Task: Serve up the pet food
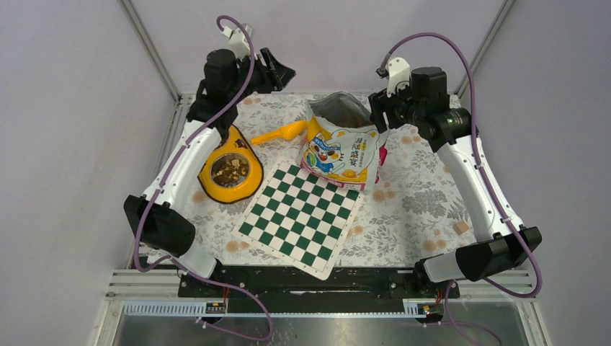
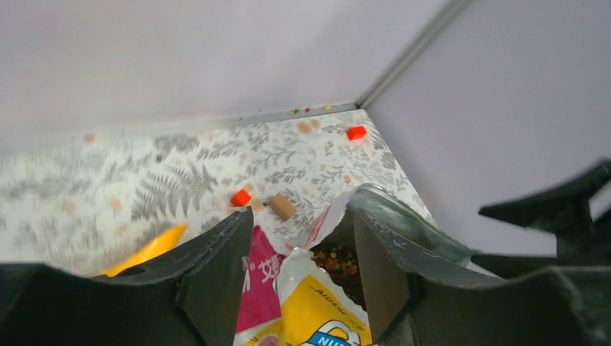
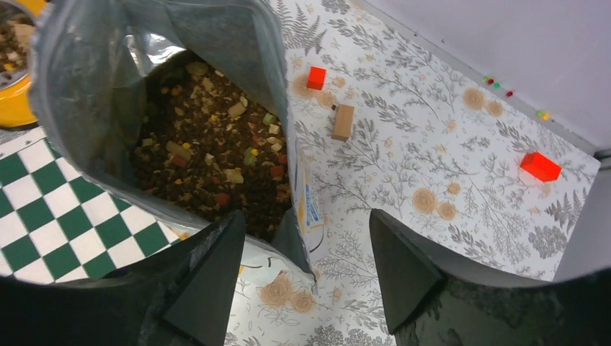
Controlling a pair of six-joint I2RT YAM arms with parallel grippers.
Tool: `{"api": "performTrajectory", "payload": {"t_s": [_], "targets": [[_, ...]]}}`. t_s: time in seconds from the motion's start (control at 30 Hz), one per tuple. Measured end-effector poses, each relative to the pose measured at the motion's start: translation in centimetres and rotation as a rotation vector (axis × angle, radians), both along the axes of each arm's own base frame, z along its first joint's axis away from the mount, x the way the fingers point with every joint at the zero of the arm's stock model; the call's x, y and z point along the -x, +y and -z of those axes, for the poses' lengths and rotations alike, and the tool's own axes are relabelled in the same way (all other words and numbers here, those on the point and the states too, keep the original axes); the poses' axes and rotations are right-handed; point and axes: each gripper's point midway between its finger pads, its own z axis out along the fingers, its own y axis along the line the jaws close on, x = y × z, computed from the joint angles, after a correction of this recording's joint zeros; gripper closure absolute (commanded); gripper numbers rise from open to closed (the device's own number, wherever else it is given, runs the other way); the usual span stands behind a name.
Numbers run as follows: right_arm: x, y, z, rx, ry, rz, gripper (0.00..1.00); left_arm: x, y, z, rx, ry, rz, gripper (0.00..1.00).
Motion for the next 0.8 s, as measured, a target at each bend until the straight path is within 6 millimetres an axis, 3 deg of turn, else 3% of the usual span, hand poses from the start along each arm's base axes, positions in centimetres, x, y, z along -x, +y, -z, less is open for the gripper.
{"api": "performTrajectory", "payload": {"t_s": [0.13,0.4,0.6,0.8], "targets": [[0.7,1.0,-0.7,-0.014,0.014,-0.077,0.27,1.6,-0.8,-2.0,-0.102,-0.159,0.207,0.38],[2.0,2.1,1.7,0.022,0.095,-0.209,0.25,5.1,-1.7,1.0,-0.368,-0.326,0.539,0.31],[2.5,2.0,2.8,0.1,0.112,-0.296,0.24,3.7,-0.7,3.6,-0.43,-0.383,0.65,0.27],[1.1,1.7,3.9,0.169,0.136,-0.331,0.26,2.3,-2.0,7.0,-0.418,-0.386,0.75,0.25]]}}
